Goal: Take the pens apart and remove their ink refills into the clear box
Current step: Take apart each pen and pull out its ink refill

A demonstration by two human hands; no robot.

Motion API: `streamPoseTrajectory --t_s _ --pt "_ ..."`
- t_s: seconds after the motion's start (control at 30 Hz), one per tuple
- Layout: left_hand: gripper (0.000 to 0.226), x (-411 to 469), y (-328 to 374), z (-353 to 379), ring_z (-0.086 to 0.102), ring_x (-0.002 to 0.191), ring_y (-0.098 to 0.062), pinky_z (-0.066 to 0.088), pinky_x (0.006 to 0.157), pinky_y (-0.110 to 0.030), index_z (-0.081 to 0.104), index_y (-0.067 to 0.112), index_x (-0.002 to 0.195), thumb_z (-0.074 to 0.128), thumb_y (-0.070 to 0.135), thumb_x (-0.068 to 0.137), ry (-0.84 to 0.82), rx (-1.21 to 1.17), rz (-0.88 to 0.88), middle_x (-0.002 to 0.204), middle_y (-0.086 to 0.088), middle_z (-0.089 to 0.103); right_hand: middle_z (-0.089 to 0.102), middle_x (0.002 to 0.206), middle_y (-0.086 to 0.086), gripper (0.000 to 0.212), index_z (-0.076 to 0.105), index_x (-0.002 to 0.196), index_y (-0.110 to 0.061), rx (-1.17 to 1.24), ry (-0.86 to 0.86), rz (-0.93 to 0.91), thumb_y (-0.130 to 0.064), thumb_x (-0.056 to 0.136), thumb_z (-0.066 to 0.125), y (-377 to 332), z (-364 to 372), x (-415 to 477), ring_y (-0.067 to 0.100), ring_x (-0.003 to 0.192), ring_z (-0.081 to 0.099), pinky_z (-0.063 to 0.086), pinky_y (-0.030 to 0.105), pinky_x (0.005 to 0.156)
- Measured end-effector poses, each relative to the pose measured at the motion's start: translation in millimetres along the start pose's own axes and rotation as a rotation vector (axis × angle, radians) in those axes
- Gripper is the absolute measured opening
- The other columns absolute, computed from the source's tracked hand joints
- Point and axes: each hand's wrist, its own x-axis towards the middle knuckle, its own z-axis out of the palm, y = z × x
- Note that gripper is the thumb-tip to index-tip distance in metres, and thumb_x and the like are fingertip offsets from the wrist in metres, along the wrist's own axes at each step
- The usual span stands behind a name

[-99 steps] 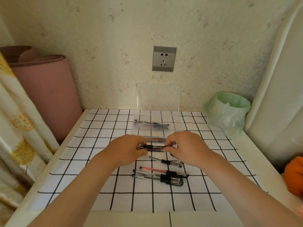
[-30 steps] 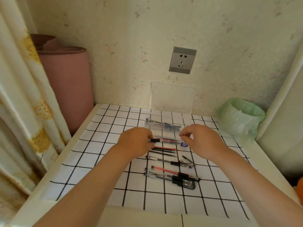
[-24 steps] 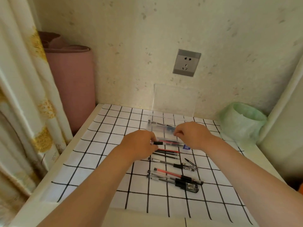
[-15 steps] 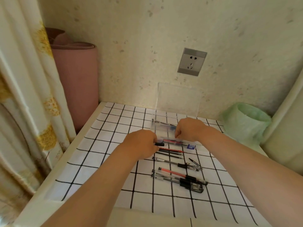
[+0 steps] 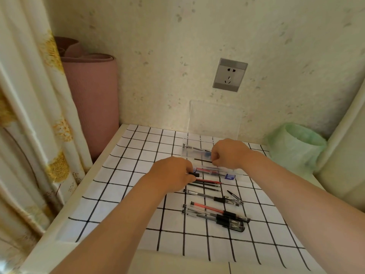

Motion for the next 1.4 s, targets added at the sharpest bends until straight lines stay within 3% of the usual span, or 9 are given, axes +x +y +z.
streamPoseTrajectory --t_s 0.17,0.23,0.33,0.5,0.63,0.8,1.0,1.2,1.4 --pt "0.027 1.4 2.3 -1.6 0.058 0.084 -0.013 0.051 0.075 -0.031 0.063 0.034 0.116 0.047 0.044 0.098 -0.002 -0.020 0.026 0.093 0.007 0.063 0.070 0.098 -0.015 0.021 0.073 0.107 -0.034 0.262 0.170 0.019 -0.028 0.087 0.069 4.4 -5.6 -31.9 0.007 0.092 0.062 0.051 0.028 0.080" --pt "0.025 2.2 3.0 0.5 0.059 0.084 -0.014 0.053 0.077 -0.034 0.064 0.031 0.115 0.047 0.040 0.098 -0.021 -0.019 0.027 0.092 0.006 0.064 0.070 0.103 -0.017 0.020 0.073 0.107 -0.036 0.353 0.231 0.053 -0.028 0.089 0.068 5.8 -2.3 -50.2 0.007 0.095 0.062 0.051 0.029 0.085" --pt "0.025 4.1 4.1 4.7 0.061 0.084 -0.016 0.054 0.079 -0.039 0.066 0.026 0.113 0.048 0.035 0.099 -0.063 -0.044 0.021 0.091 0.002 0.066 0.069 0.099 -0.020 0.016 0.074 0.100 -0.039 0.385 0.278 0.091 -0.030 0.089 0.067 11.5 8.2 -77.1 0.004 0.093 0.062 0.049 0.026 0.079" --pt "0.027 1.4 3.0 6.2 0.050 0.068 -0.004 0.044 0.064 -0.025 0.053 0.039 0.125 0.044 0.030 0.102 -0.035 -0.151 0.061 0.079 0.016 0.050 0.065 0.093 -0.023 0.015 0.073 0.098 -0.041 0.368 0.244 0.111 -0.031 0.090 0.064 24.2 23.4 -101.6 0.001 0.087 0.058 0.041 0.017 0.066" --pt "0.033 0.5 2.0 4.6 0.049 0.066 -0.001 0.038 0.060 -0.018 0.051 0.043 0.130 0.041 0.026 0.103 -0.059 -0.197 0.062 0.090 0.015 0.056 0.067 0.098 -0.022 0.016 0.072 0.101 -0.041 0.360 0.238 0.110 -0.032 0.091 0.063 27.6 26.4 -103.8 0.002 0.093 0.060 0.044 0.022 0.071" --pt "0.032 1.2 3.5 6.6 0.052 0.073 -0.001 0.044 0.068 -0.018 0.053 0.039 0.128 0.041 0.022 0.104 -0.078 -0.265 0.061 0.103 0.009 0.063 0.068 0.099 -0.020 0.018 0.073 0.101 -0.039 0.359 0.249 0.100 -0.030 0.092 0.061 28.1 25.8 -100.2 0.003 0.091 0.059 0.041 0.022 0.068" --pt "0.031 4.4 -0.3 10.6 0.046 0.056 -0.002 0.035 0.056 -0.015 0.051 0.040 0.125 0.037 0.021 0.104 -0.093 -0.275 0.047 0.095 0.009 0.063 0.069 0.102 -0.017 0.018 0.073 0.102 -0.039 0.352 0.237 0.106 -0.030 0.093 0.060 31.5 27.2 -100.9 0.006 0.094 0.061 0.046 0.026 0.073" --pt "0.035 5.8 0.2 12.2 0.047 0.065 -0.004 0.039 0.064 -0.018 0.050 0.040 0.129 0.034 0.020 0.105 -0.079 -0.292 0.040 0.089 0.010 0.060 0.068 0.107 -0.017 0.019 0.071 0.105 -0.039 0.354 0.221 0.106 -0.031 0.094 0.059 33.0 27.2 -100.9 0.006 0.098 0.060 0.042 0.024 0.071" --pt "0.037 7.5 -1.6 13.5 0.047 0.063 -0.004 0.039 0.062 -0.017 0.048 0.042 0.131 0.032 0.021 0.106 -0.065 -0.322 0.038 0.086 0.010 0.058 0.068 0.109 -0.017 0.020 0.071 0.106 -0.037 0.360 0.218 0.107 -0.029 0.094 0.059 33.8 27.6 -100.7 0.006 0.099 0.061 0.043 0.024 0.072"
